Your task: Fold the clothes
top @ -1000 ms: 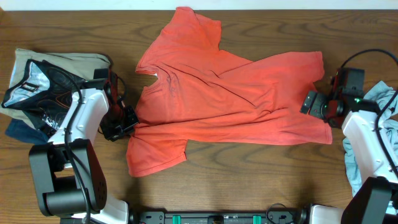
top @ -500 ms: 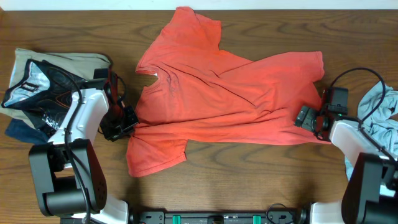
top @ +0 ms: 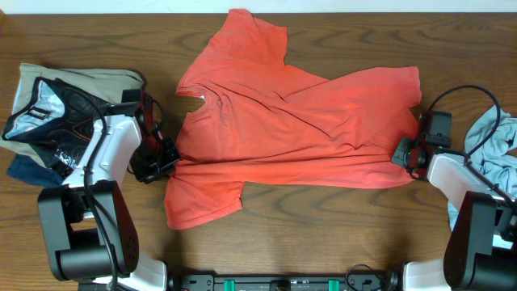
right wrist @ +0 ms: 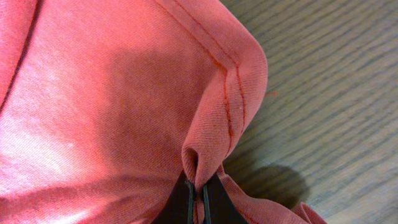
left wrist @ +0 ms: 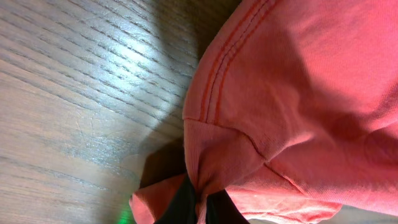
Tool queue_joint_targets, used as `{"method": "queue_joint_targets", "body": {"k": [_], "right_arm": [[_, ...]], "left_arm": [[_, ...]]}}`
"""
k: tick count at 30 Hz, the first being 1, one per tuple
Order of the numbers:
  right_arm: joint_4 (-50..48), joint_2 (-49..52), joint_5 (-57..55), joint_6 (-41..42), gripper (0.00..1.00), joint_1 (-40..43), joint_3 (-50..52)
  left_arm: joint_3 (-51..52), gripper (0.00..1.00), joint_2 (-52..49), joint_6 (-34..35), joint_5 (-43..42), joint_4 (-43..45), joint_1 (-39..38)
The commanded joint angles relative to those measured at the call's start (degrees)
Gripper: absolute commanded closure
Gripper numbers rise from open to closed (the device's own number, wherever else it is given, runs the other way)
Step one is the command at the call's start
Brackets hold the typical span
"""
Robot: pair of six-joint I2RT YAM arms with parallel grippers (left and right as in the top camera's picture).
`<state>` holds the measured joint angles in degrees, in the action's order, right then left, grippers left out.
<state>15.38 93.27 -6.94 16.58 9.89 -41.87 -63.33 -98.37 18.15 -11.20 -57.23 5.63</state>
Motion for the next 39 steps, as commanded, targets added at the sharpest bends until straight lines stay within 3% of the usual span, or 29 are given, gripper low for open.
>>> {"method": "queue_joint_targets", "body": {"k": [1, 9, 10, 14, 16, 22, 28, 33, 39], "right_arm": [[-1.1, 0.4, 2.8, 0.1, 0.99, 0.2, -1.9], [-14.0, -0.5, 9.9, 0.1, 0.99, 0.2, -5.8], [-15.4, -0.5, 10.0, 0.1, 0.94, 0.2, -5.8], [-14.2, -0.5, 10.0, 0.1, 0.23, 0.2, -5.8], [-11.0, -0.5, 10.0, -1.0, 0.02, 0.2, -5.8], [-0.8, -0.5, 8.0, -1.4, 0.01, 0.2, -5.7], [-0.2, -0.3, 0.2, -1.4, 0.01, 0.2, -5.2], [-1.8, 1.5, -1.2, -1.4, 0.16, 0.2, -5.2], [-6.6, 6.1, 0.7, -2.4, 0.23, 0.2, -5.2]], "left_arm": [[0.3, 0.94, 0.0, -0.1, 1.2, -0.4, 0.4], [0.3, 0.94, -0.1, -0.1, 1.2, -0.4, 0.4], [0.3, 0.94, -0.1, -0.1, 1.2, -0.4, 0.4], [0.3, 0.93, 0.0, -0.1, 1.2, -0.4, 0.4], [0.3, 0.93, -0.1, -0.1, 1.2, -0.4, 0.4], [0.3, 0.94, -0.1, -0.1, 1.2, -0.4, 0.4], [0.3, 0.93, 0.0, -0.1, 1.2, -0.4, 0.4], [0.3, 0.94, -0.1, -0.1, 1.2, -0.4, 0.4], [0.3, 0.93, -0.1, -0.1, 1.2, -0.4, 0.4]]}}
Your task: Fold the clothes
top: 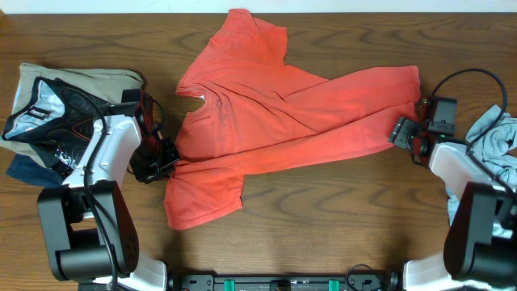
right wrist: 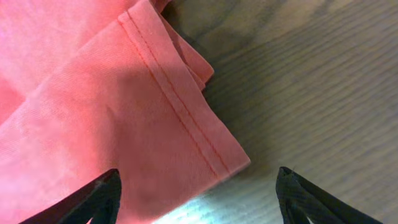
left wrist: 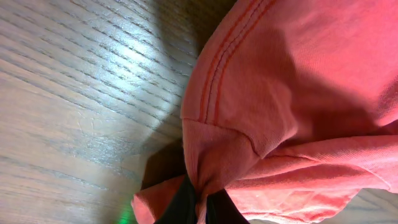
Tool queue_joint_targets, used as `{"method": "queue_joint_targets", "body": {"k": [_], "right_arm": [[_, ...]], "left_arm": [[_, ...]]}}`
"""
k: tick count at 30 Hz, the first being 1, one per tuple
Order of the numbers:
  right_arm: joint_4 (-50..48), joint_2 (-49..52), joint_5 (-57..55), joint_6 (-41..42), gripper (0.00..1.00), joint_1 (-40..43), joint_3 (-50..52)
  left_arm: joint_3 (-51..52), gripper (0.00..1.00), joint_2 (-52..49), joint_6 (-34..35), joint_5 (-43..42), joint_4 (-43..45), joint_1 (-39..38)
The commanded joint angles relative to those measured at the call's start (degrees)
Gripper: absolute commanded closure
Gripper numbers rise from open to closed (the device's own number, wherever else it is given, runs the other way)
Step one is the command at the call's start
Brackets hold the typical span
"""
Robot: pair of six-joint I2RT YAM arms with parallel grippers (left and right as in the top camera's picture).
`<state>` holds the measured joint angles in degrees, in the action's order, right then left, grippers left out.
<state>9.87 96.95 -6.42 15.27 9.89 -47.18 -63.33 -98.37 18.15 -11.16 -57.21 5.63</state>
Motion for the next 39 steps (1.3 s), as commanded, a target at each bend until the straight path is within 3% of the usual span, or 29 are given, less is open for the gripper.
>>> {"method": "queue_joint_targets", "body": {"k": [1, 4, 5, 8, 9, 10, 18, 23, 24, 26, 27, 34, 39], "right_arm": [[-2.0, 3.3, 1.0, -1.2, 0.23, 0.2, 0.2], [-4.2, 5.9, 2.9, -1.2, 0.26, 0.2, 0.2], [-4.3, 6.3, 3.2, -1.2, 0.34, 0.2, 0.2], [-3.5, 5.9, 3.3, -1.2, 0.84, 0.3, 0.2], [-2.7, 5.4, 3.2, -1.2, 0.94, 0.3, 0.1], [-1.6, 4.7, 3.2, -1.2, 0.99, 0.3, 0.1], [23.3, -7.1, 4.2, -3.0, 0.98, 1.6, -6.2], [25.0, -9.4, 4.5, -3.5, 0.89, 3.0, -10.9], [23.6, -9.3, 5.0, -3.5, 0.77, 3.1, -10.8], [22.2, -8.7, 6.2, -3.5, 0.34, 3.1, -10.8], [22.5, -8.4, 6.5, -3.5, 0.25, 3.1, -10.8], [30.5, -7.5, 5.6, -3.6, 0.12, 3.1, -10.0], [32.5, -7.4, 0.9, -3.1, 0.12, 3.1, -7.4]], "left_arm": [[0.3, 0.94, -0.1, -0.1, 1.1, -0.4, 0.4], [0.3, 0.93, -0.1, -0.1, 1.1, -0.4, 0.4], [0.3, 0.94, -0.1, -0.1, 1.1, -0.4, 0.4], [0.3, 0.93, -0.1, -0.1, 1.1, -0.4, 0.4], [0.3, 0.93, 0.0, -0.1, 1.1, -0.4, 0.4], [0.3, 0.93, -0.1, -0.1, 1.1, -0.4, 0.4], [0.3, 0.93, 0.0, -0.1, 1.1, -0.2, 0.4], [0.3, 0.93, -0.1, -0.1, 1.1, 0.3, 0.4], [0.3, 0.93, -0.1, -0.1, 1.1, 0.3, 0.4], [0.3, 0.94, -0.1, -0.1, 1.1, 0.3, 0.4], [0.3, 0.93, 0.0, -0.1, 1.1, 0.3, 0.4], [0.3, 0.93, -0.1, -0.1, 1.1, 0.2, 0.4], [0.3, 0.93, 0.0, -0.1, 1.1, 0.2, 0.4]]}}
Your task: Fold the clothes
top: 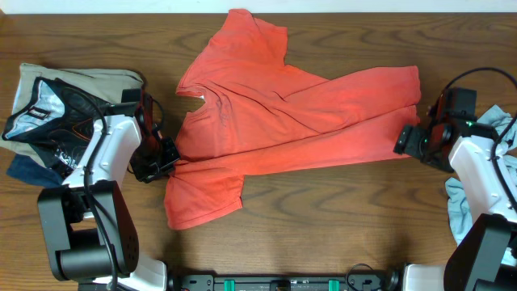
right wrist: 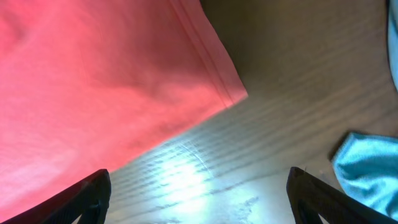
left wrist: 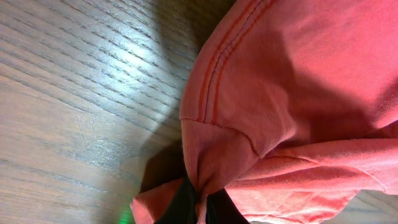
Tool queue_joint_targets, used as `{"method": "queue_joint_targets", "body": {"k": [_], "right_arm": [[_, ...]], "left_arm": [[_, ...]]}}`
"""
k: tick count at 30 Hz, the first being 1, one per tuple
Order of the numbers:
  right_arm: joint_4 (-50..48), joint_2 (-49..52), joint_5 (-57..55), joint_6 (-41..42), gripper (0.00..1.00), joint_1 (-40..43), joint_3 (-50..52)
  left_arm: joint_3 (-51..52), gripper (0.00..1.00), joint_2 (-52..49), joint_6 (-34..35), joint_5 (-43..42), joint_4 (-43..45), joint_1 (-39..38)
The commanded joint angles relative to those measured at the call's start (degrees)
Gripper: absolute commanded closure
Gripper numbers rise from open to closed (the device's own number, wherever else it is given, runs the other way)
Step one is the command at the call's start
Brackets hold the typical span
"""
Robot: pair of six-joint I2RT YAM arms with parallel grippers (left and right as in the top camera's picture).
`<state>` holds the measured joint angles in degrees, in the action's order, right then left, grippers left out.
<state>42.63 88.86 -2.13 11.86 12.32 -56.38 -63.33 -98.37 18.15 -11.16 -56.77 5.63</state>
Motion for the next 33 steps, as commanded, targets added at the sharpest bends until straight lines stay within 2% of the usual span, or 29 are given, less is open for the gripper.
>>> {"method": "queue_joint_targets", "body": {"k": [1, 11, 24, 25, 27, 31, 33], "right_arm": [[-1.2, 0.7, -4.0, 0.3, 0.12, 0.7, 2.6], [-20.5, 2.0, -3.7, 0.3, 0.26, 0.7, 11.1], [-26.6, 12.2, -2.2, 0.3, 0.29, 0.7, 11.8], [-26.6, 12.4, -1.7, 0.3, 0.32, 0.7, 11.8], [-26.6, 12.4, -1.4, 0.3, 0.43, 0.7, 11.8], [-26.3, 12.4, -1.2, 0.3, 0.75, 0.7, 11.8], [-25.8, 12.4, -1.2, 0.3, 0.87, 0.7, 11.7]], "left_arm": [[0.3, 0.94, -0.1, -0.1, 1.1, -0.2, 0.4], [0.3, 0.93, 0.0, -0.1, 1.1, -0.2, 0.4], [0.3, 0.94, -0.1, -0.1, 1.1, -0.2, 0.4], [0.3, 0.93, -0.1, -0.1, 1.1, -0.2, 0.4], [0.3, 0.93, -0.1, -0.1, 1.1, -0.2, 0.4], [0.3, 0.94, 0.0, -0.1, 1.1, -0.2, 0.4], [0.3, 0.93, -0.1, -0.1, 1.1, -0.2, 0.4]]}}
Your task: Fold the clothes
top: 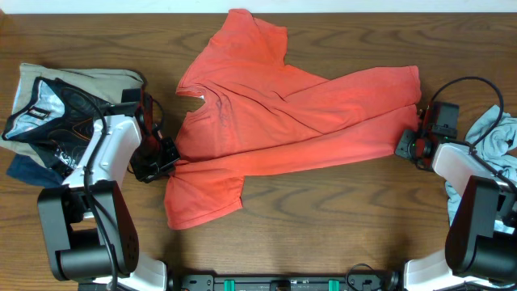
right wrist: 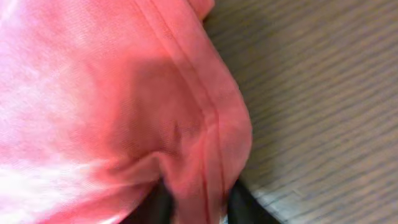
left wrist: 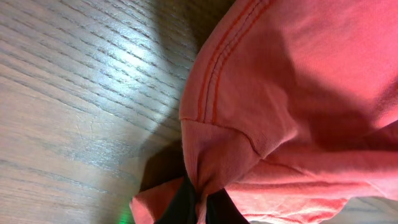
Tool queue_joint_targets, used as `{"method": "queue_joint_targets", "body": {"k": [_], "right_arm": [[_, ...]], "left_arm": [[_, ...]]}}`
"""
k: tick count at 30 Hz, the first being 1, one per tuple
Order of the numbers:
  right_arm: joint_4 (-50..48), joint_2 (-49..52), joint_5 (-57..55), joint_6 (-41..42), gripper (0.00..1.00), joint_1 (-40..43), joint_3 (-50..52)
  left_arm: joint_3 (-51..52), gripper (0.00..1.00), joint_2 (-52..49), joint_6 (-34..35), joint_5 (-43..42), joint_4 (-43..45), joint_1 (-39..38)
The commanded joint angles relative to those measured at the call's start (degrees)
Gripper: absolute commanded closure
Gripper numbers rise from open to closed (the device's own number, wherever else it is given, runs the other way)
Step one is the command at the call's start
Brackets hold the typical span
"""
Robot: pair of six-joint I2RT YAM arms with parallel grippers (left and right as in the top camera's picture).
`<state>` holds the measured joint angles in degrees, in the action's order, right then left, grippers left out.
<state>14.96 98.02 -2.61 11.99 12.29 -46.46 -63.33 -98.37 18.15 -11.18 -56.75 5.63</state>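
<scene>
An orange T-shirt [top: 283, 113] lies spread across the middle of the wooden table, neck to the left and hem to the right. My left gripper [top: 166, 162] sits at the shirt's left edge, by the lower sleeve. In the left wrist view it [left wrist: 200, 208] is shut on a pinch of the shirt [left wrist: 298, 93] at the sleeve seam. My right gripper [top: 408, 145] is at the lower right hem corner. In the blurred right wrist view its fingers [right wrist: 198, 199] stand close on either side of a bunched fold of the hem [right wrist: 205, 124].
A pile of beige, black and grey clothes [top: 56, 113] lies at the table's left edge behind my left arm. A light blue garment [top: 497, 137] lies at the right edge next to my right arm. Bare wood [top: 323, 226] runs along the front.
My right gripper was open, off the shirt and out to the right of the hem corner. Now it is at that corner with the hem bunched between its fingers. The left gripper has not moved.
Both grippers were shut on the shirt, its right hem reaching low toward the front. Then the right gripper was open and the shirt's lower right edge lay farther back, narrowing the body. It stood away, open, and now pinches the hem corner again. The left grip never changed.
</scene>
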Motion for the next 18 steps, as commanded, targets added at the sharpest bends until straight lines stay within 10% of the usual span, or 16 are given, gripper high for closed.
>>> {"method": "queue_joint_targets", "body": {"k": [1, 18], "right_arm": [[2.2, 3.2, -0.7, 0.2, 0.93, 0.7, 1.8], [26.6, -14.0, 7.3, -0.6, 0.99, 0.9, -6.9]], "left_arm": [[0.3, 0.93, -0.1, -0.1, 1.1, -0.2, 0.4], [-1.4, 0.94, 3.9, -8.8, -11.8, -6.5, 0.4]]}}
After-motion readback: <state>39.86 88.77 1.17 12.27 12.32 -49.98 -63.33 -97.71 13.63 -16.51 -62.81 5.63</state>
